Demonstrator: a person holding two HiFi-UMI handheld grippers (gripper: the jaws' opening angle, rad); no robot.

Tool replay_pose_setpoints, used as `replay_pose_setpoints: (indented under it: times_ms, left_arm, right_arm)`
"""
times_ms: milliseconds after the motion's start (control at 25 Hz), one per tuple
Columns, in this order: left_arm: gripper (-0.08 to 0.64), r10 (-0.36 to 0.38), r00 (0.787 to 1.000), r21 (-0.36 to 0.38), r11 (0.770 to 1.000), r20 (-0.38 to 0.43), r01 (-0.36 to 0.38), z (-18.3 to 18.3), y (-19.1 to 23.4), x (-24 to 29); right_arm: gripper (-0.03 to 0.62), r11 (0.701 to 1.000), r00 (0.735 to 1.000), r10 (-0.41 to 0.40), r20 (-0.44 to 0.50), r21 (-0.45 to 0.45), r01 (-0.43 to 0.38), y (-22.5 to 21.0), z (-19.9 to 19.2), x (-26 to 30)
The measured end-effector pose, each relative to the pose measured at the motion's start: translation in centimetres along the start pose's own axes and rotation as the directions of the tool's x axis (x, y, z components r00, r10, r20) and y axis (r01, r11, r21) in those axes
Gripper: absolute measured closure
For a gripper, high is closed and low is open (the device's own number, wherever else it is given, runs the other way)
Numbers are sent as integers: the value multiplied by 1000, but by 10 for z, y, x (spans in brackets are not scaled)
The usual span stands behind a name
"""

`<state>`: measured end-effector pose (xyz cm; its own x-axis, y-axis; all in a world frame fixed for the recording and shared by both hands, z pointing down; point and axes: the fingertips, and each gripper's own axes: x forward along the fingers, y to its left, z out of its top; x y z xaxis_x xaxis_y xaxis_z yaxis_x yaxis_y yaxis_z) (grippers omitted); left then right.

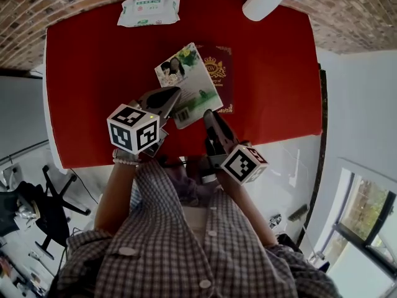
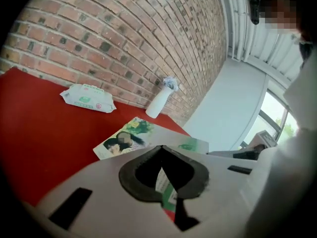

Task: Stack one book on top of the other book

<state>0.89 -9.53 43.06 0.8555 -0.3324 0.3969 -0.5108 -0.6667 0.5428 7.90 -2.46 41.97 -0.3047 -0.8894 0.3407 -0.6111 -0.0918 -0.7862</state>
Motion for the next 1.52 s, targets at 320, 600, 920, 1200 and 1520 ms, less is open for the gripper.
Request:
replay_pose_setpoints:
  times_ms: [320, 600, 920, 1200, 1520]
  left_arm:
    - [552, 195, 960, -67, 975, -201, -212, -62, 54, -19]
    - [552, 170, 971, -204, 958, -169, -203, -68, 53, 5]
    - [552, 183, 978, -225, 953, -103, -202, -55, 47, 16]
    - [552, 150, 987, -233, 959, -59, -160, -43, 42, 20]
    - [552, 270, 961, -211, 937, -65, -277, -33, 65, 13]
  right_arm:
    - [531, 1000, 1000, -9, -16, 14, 9, -27, 15, -5]
    - [529, 1000, 998, -14, -64, 11, 15, -38, 14, -3]
    - [508, 992, 979, -98, -178, -95, 82, -61, 11, -11]
    - [521, 875, 875, -238, -422, -483, 5, -76, -3, -38]
    - [584, 763, 878, -397, -268, -628, 153, -139, 77, -3]
